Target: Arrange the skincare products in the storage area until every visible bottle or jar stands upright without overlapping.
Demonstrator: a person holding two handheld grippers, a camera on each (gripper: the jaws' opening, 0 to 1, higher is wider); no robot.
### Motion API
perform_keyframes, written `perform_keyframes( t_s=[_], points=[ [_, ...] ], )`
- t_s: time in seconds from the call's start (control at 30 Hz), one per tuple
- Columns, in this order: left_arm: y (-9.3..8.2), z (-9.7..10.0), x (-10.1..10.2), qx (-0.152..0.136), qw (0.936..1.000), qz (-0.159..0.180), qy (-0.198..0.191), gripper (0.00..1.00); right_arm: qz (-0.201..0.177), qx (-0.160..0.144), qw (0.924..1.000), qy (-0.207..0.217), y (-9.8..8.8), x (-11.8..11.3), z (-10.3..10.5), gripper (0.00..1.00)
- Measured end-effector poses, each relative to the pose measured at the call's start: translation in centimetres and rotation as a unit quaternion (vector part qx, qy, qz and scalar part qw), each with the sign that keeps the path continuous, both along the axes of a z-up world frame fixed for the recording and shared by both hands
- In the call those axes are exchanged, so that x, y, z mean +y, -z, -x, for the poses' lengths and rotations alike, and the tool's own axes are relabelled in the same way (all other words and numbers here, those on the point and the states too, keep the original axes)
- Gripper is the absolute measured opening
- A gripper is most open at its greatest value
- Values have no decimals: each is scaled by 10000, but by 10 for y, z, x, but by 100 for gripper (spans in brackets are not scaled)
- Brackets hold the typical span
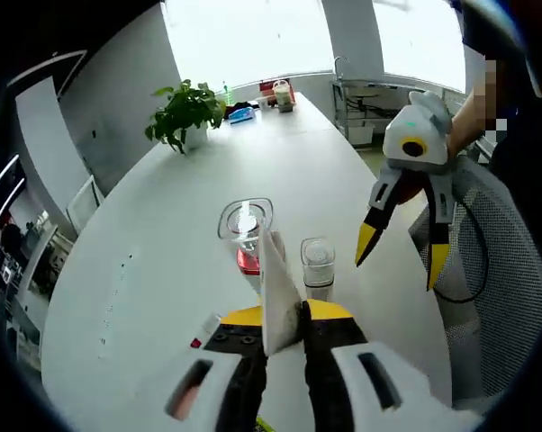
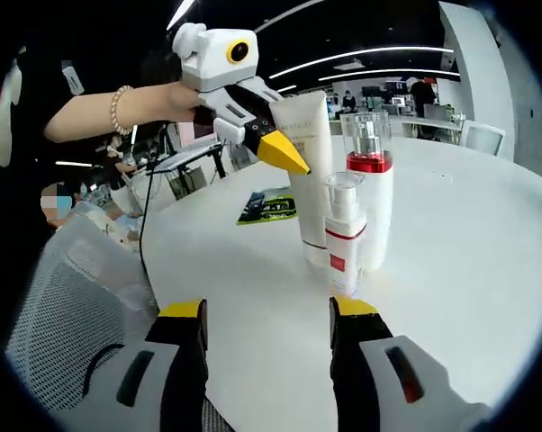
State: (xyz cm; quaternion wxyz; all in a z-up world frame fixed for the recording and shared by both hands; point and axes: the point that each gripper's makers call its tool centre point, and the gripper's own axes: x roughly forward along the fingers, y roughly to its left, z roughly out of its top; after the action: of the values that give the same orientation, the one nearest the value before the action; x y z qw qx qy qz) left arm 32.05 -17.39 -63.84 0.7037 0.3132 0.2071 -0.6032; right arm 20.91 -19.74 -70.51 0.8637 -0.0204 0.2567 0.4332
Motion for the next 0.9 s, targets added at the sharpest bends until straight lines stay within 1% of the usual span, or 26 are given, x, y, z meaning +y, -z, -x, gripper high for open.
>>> perform_keyframes(
  t_s=[0.17, 0.43, 0.63, 0.8, 0.83, 0.9],
  points=[
    [2, -11, 1, -1, 10000, 44, -11, 19, 21, 26, 10000, 50, 1, -2, -1, 58],
    [1, -19, 0, -9, 10000, 37, 28, 19, 56, 43, 10000, 21, 2, -1, -1, 59],
    [2, -21, -1, -13, 10000, 41, 47, 19, 74, 52, 10000, -9, 4, 0, 0, 59],
    [2, -20, -2, -2, 10000, 54, 2, 20, 75, 67, 9999, -13, 4, 0, 0, 58],
    [3, -19, -2, 19, 10000, 35, -1, 20, 74, 67, 9999, -15, 4, 0, 0, 59],
    [7, -18, -1, 96, 10000, 2, -23, 27, 76, 62, 10000, -14, 4, 0, 0, 59]
  ],
)
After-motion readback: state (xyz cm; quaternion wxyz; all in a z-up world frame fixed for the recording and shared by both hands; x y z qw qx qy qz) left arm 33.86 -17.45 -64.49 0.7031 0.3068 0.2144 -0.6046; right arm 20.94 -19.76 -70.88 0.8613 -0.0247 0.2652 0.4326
